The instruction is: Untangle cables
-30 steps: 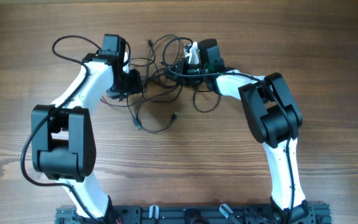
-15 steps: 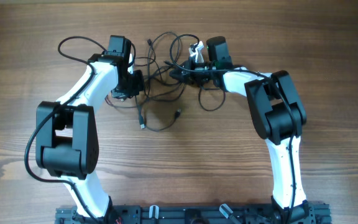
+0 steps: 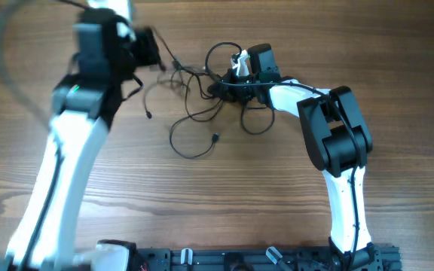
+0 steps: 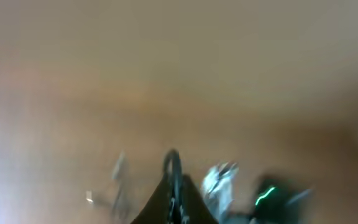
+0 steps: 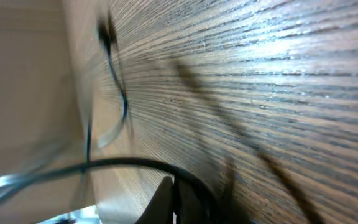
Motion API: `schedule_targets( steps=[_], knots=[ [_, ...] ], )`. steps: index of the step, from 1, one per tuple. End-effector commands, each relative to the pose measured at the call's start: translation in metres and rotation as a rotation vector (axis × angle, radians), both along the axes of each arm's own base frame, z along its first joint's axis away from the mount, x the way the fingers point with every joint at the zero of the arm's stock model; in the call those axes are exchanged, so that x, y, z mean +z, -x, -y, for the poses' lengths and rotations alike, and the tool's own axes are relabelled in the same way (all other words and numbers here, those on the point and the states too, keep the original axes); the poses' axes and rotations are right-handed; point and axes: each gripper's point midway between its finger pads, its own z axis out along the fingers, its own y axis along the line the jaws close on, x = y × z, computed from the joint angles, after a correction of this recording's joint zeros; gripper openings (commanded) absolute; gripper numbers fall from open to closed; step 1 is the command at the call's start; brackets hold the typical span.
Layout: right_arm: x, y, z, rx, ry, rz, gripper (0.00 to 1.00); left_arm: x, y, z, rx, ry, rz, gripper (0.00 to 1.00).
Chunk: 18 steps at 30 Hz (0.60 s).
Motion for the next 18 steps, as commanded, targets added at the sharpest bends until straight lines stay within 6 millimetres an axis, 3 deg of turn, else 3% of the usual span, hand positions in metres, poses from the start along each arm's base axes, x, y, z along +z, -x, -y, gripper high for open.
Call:
schedule_targets(
  steps=[1, 2, 3, 5, 7, 9, 12, 14, 18],
  knots=[
    [-0.078, 0.015, 0.038, -0.119, 0.182, -0.138, 0.05, 0.138, 0.043, -0.012, 0.038, 0.072, 0.420, 0.04],
    [-0.078, 0.015, 0.038, -0.119, 0.182, -0.138, 0.05, 0.173, 0.059, -0.021, 0.076, 0.089, 0.542, 0.04],
    [-0.078, 0.015, 0.038, -0.119, 0.182, -0.138, 0.04, 0.195, 0.071, -0.030, 0.114, 0.101, 0.618, 0.04],
    [-0.078, 0.015, 0.038, -0.119, 0.182, -0.138, 0.04, 0.224, 0.090, -0.049, 0.211, 0.122, 0.723, 0.04],
    [-0.078, 0.015, 0.038, -0.119, 0.182, -0.138, 0.05, 0.241, 0.106, -0.071, 0.329, 0.134, 0.787, 0.04],
    [-0.078, 0.015, 0.038, -0.119, 0.182, -0.138, 0.04, 0.244, 0.116, -0.095, 0.470, 0.146, 0.803, 0.04],
    [-0.078, 0.015, 0.038, -0.119, 0.181, -0.137, 0.04, 0.232, 0.119, -0.125, 0.663, 0.082, 0.758, 0.04],
    [-0.078, 0.015, 0.038, -0.120, 0.180, -0.135, 0.05, 0.212, 0.116, -0.138, 0.753, 0.042, 0.675, 0.04],
    [-0.078, 0.015, 0.038, -0.119, 0.180, -0.135, 0.04, 0.143, 0.106, -0.159, 0.889, -0.134, 0.391, 0.04]
  ],
)
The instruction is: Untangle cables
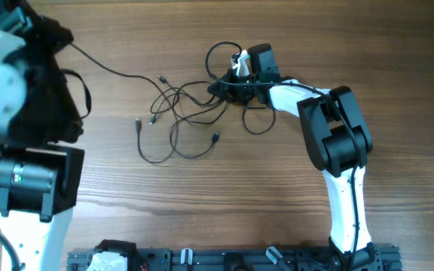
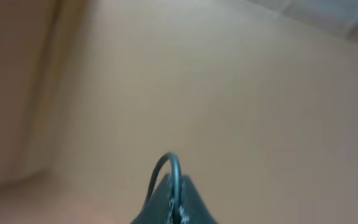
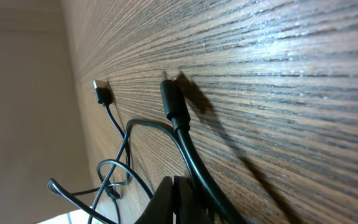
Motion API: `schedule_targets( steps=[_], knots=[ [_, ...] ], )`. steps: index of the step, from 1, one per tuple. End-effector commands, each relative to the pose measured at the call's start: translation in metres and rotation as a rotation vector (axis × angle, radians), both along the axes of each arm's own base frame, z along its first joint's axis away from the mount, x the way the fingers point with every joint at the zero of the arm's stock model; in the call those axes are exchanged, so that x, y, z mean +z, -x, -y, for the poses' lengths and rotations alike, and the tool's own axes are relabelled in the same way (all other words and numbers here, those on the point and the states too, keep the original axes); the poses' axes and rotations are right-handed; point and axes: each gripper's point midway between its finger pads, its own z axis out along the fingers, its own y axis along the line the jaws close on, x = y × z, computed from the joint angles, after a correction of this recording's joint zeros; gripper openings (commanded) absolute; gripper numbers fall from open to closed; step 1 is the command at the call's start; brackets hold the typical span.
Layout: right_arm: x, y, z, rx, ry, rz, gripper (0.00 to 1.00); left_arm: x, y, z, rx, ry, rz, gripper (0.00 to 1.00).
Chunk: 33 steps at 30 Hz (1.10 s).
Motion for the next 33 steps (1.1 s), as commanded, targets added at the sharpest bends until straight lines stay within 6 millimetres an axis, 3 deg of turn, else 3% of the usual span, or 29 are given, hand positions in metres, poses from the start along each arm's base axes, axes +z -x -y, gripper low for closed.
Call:
schedule_targets(
  steps=[1, 8, 10, 15, 17, 21, 24, 30, 33],
  knots=[
    [-0.078, 0.015, 0.038, -0.119, 0.180, -0.135, 0.05, -0.058, -0.001, -0.032, 0.228, -0.007, -0.235, 0.04],
    [-0.077, 0.014, 0.037, -0.134, 0.173, -0.150, 0.05, -0.219, -0.013, -0.040, 0.312, 0.158, -0.752, 0.04],
    [-0.077, 0.014, 0.037, -0.134, 0.172, -0.146, 0.04, -0.274, -0.022, -0.019, 0.202, 0.235, -0.944, 0.04],
    [-0.076, 0.012, 0.037, -0.135, 0.168, -0.140, 0.05, -0.368, -0.036, 0.043, -0.089, 0.427, -1.256, 0.04],
    [-0.076, 0.012, 0.037, -0.136, 0.167, -0.138, 0.05, -0.396, -0.037, 0.068, -0.224, 0.476, -1.357, 0.04],
    [-0.076, 0.012, 0.037, -0.136, 0.167, -0.137, 0.05, -0.440, -0.030, 0.104, -0.454, 0.526, -1.532, 0.04],
    [-0.076, 0.012, 0.037, -0.136, 0.167, -0.137, 0.05, -0.456, -0.022, 0.118, -0.545, 0.547, -1.605, 0.04],
    [-0.075, 0.011, 0.036, -0.136, 0.165, -0.134, 0.04, -0.461, -0.010, 0.134, -0.570, 0.516, -1.664, 0.04],
    [-0.075, 0.011, 0.036, -0.136, 0.165, -0.134, 0.05, -0.461, -0.006, 0.148, -0.654, 0.415, -1.686, 0.04]
  ],
)
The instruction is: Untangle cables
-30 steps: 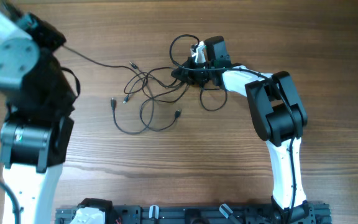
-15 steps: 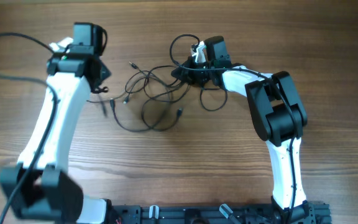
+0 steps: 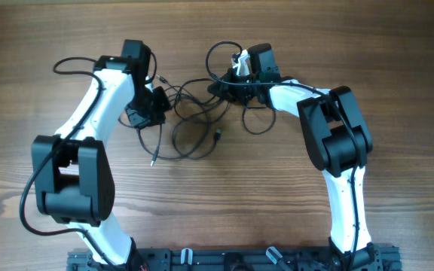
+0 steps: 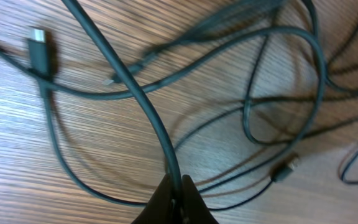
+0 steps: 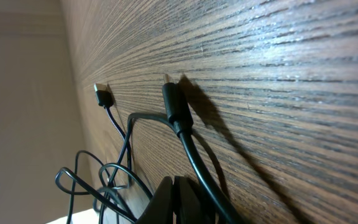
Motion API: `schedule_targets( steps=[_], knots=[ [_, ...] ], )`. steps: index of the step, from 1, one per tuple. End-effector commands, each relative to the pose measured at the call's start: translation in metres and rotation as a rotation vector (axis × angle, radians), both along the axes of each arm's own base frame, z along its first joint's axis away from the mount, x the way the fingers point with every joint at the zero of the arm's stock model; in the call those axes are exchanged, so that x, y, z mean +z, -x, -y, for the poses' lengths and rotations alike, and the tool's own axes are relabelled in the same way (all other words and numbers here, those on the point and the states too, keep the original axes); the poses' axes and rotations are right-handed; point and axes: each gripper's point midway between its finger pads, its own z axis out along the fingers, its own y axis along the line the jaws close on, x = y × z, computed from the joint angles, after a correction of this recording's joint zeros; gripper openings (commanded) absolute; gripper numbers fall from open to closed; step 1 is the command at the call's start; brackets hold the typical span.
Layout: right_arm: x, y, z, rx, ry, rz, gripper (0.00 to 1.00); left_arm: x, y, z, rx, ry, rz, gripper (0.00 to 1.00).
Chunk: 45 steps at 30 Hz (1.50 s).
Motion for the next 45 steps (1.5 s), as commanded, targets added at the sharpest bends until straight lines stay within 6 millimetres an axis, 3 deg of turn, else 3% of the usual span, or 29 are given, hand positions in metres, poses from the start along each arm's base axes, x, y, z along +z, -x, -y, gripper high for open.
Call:
schedule_targets(
  steps=[1, 9, 10, 11, 12, 13, 15, 19, 23, 26, 28, 29, 30, 33, 39, 42, 45],
  knots=[
    [-0.076, 0.013, 0.036, -0.125, 0.169, -0.133, 0.05, -0.002, 0.008, 0.022, -0.159, 0.016, 0.004, 0.04],
    [-0.076, 0.013, 0.036, -0.124, 0.169, -0.133, 0.05, -0.008, 0.024, 0.038, -0.362, -0.089, 0.002, 0.07],
    [-0.076, 0.013, 0.036, -0.125, 0.169, -0.133, 0.05, -0.010, 0.026, 0.040, -0.401, -0.098, 0.003, 0.12],
    [-0.076, 0.013, 0.036, -0.124, 0.169, -0.133, 0.05, -0.011, 0.028, 0.042, -0.420, -0.098, 0.002, 0.22],
    [-0.076, 0.013, 0.036, -0.125, 0.169, -0.133, 0.05, -0.013, 0.030, 0.043, -0.425, -0.098, -0.002, 0.40],
    [-0.076, 0.013, 0.036, -0.124, 0.169, -0.133, 0.04, -0.014, 0.031, 0.043, -0.426, -0.098, -0.004, 0.46],
    [-0.076, 0.013, 0.036, -0.124, 0.169, -0.134, 0.05, -0.018, 0.034, 0.042, -0.426, -0.099, -0.011, 0.53],
    [-0.076, 0.013, 0.036, -0.124, 0.169, -0.133, 0.05, -0.026, 0.041, 0.040, -0.455, -0.099, -0.025, 0.55],
    [-0.076, 0.013, 0.036, -0.124, 0.169, -0.133, 0.05, -0.040, 0.035, 0.042, -0.451, -0.096, 0.020, 0.68],
    [-0.076, 0.013, 0.036, -0.123, 0.167, -0.134, 0.05, -0.048, 0.025, 0.045, -0.444, -0.090, 0.077, 0.64],
    [-0.076, 0.013, 0.036, -0.123, 0.167, -0.134, 0.06, -0.053, 0.024, 0.045, -0.414, -0.088, 0.088, 0.57],
    [-0.076, 0.013, 0.036, -0.123, 0.167, -0.134, 0.06, -0.054, 0.025, 0.045, -0.410, -0.088, 0.087, 0.49],
    [-0.076, 0.013, 0.036, -0.123, 0.167, -0.134, 0.06, -0.054, 0.026, 0.045, -0.411, -0.088, 0.083, 0.28],
    [-0.076, 0.013, 0.036, -0.123, 0.167, -0.134, 0.07, -0.054, 0.030, 0.044, -0.413, -0.090, 0.069, 0.04],
    [-0.076, 0.013, 0.036, -0.123, 0.166, -0.132, 0.07, -0.015, 0.028, 0.049, -0.433, -0.067, 0.128, 0.04],
    [-0.075, 0.012, 0.036, -0.123, 0.165, -0.130, 0.07, 0.004, 0.037, 0.074, -0.625, 0.025, 0.192, 0.04],
    [-0.075, 0.012, 0.036, -0.124, 0.164, -0.128, 0.07, 0.001, 0.050, 0.094, -0.789, 0.066, 0.203, 0.04]
  ],
)
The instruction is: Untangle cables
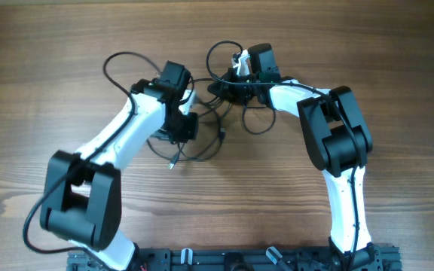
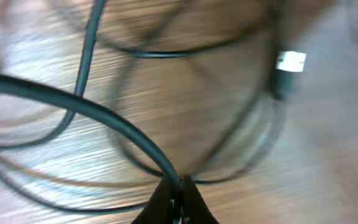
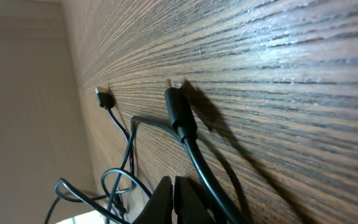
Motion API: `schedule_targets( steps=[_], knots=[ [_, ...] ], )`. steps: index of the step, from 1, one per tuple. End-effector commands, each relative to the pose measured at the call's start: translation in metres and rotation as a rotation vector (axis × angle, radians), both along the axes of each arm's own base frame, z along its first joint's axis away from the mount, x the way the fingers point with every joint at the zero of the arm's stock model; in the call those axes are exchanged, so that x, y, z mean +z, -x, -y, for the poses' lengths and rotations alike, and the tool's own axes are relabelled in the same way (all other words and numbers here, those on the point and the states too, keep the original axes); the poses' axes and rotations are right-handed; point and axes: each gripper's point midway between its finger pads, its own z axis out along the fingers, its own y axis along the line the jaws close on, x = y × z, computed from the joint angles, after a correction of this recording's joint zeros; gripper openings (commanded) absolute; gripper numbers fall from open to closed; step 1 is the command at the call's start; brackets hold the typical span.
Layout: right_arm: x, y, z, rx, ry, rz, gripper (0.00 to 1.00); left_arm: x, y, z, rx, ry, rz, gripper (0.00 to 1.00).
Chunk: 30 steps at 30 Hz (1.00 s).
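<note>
Several thin black cables (image 1: 202,120) lie tangled in the middle of the wooden table. My left gripper (image 1: 181,125) is down at the tangle's left side, shut on a thick black cable (image 2: 104,115). That cable trails behind it in a loop (image 1: 119,59). A silver-tipped plug (image 2: 288,62) lies just ahead. My right gripper (image 1: 228,87) rests low at the tangle's back right, jaws shut with cable bunched at their tips (image 3: 173,186). A black plug (image 3: 179,112) and a smaller one (image 3: 104,98) lie in front of it.
The wooden table (image 1: 368,45) carries only the cables and both arms. A dark rail (image 1: 224,260) runs along the front edge. A cable loop (image 1: 221,53) sticks out behind the right gripper.
My left gripper has shifted right, deeper into the tangle, still shut on its cable. The trailing loop behind it has followed to the right. The right arm has not moved.
My left gripper was raised at the tangle's back left, shut on a cable. Then it was high and far left with the cable stretched out. Later it was down beside the tangle, and now further right. The right gripper stayed at the tangle throughout.
</note>
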Motion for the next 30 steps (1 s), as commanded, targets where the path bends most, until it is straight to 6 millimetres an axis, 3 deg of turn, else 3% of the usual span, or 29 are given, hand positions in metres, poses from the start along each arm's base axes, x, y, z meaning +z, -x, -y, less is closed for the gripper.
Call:
schedule_targets(
  steps=[1, 5, 17, 23, 27, 29, 30],
  knots=[
    [-0.075, 0.013, 0.036, -0.112, 0.169, -0.120, 0.07, 0.005, 0.015, 0.035, -0.264, 0.072, 0.032, 0.04],
    [-0.075, 0.013, 0.036, -0.112, 0.170, -0.119, 0.07, -0.009, 0.021, 0.052, -0.324, 0.079, 0.069, 0.04],
    [-0.075, 0.013, 0.036, -0.112, 0.170, -0.120, 0.09, -0.024, 0.012, 0.053, -0.329, 0.070, 0.130, 0.14],
    [-0.075, 0.013, 0.035, -0.111, 0.170, -0.120, 0.09, -0.043, 0.016, 0.052, -0.329, 0.054, 0.082, 0.31],
    [-0.076, 0.014, 0.034, -0.108, 0.170, -0.119, 0.10, -0.054, 0.019, 0.050, -0.329, 0.043, 0.051, 0.36],
    [-0.076, 0.014, 0.034, -0.108, 0.170, -0.119, 0.10, -0.061, 0.021, 0.049, -0.329, 0.036, 0.032, 0.50],
    [-0.075, 0.014, 0.034, -0.108, 0.170, -0.120, 0.10, -0.065, 0.022, 0.047, -0.328, 0.028, 0.022, 0.50]
  ],
)
